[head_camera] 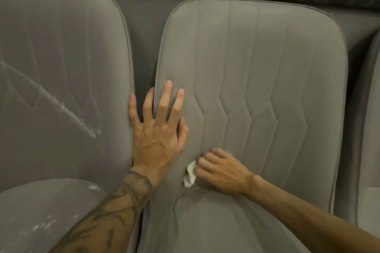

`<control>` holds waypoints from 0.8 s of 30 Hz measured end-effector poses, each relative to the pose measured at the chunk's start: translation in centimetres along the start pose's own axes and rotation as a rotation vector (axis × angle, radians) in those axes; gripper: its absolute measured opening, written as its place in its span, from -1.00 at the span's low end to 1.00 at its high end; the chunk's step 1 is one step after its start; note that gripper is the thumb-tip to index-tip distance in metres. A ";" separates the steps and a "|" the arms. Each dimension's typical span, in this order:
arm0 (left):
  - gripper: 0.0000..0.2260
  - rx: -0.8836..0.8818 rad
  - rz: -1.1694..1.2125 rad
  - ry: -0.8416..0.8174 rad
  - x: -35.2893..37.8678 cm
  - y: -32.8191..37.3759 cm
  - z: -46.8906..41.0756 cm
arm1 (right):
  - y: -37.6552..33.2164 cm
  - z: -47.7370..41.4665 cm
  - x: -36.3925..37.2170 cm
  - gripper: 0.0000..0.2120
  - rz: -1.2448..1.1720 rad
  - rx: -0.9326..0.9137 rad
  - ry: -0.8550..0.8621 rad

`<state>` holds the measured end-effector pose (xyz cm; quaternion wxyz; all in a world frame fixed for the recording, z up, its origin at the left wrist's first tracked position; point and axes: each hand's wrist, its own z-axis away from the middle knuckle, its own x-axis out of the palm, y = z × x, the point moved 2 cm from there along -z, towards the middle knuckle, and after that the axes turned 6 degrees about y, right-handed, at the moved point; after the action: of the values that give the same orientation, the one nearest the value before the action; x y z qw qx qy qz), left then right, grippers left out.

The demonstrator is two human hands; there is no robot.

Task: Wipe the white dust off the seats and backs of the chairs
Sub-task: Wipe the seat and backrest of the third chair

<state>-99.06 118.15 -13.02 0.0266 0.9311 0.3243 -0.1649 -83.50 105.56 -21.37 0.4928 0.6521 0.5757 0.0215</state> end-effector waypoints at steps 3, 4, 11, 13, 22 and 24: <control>-0.46 -0.008 0.007 0.003 0.1 0.0 0.0 | 2.2 -1.5 -0.7 -0.84 0.102 0.424 0.197; -0.45 -0.007 0.003 0.004 0.2 -0.1 0.0 | 2.0 -1.6 -0.7 -0.82 0.111 0.505 0.241; -0.46 0.004 -0.005 -0.006 0.2 -0.1 -0.1 | 1.8 -1.4 -0.8 -0.81 0.039 0.201 0.100; -0.46 0.003 -0.009 -0.009 0.0 -0.1 -0.2 | 6.1 -4.6 -2.9 -0.79 0.149 0.407 0.233; -0.51 0.092 0.033 -0.023 -2.7 -2.0 -1.6 | 17.7 -18.9 -8.7 -0.64 0.163 0.945 0.424; -0.51 0.025 0.015 -0.003 -3.1 -4.1 -2.2 | 13.7 -18.6 -8.1 -0.67 0.071 0.753 0.364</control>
<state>-103.18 119.88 -9.68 0.0165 0.9335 0.3152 -0.1700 -87.28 112.79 1.73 0.1092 0.7916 0.5983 -0.0583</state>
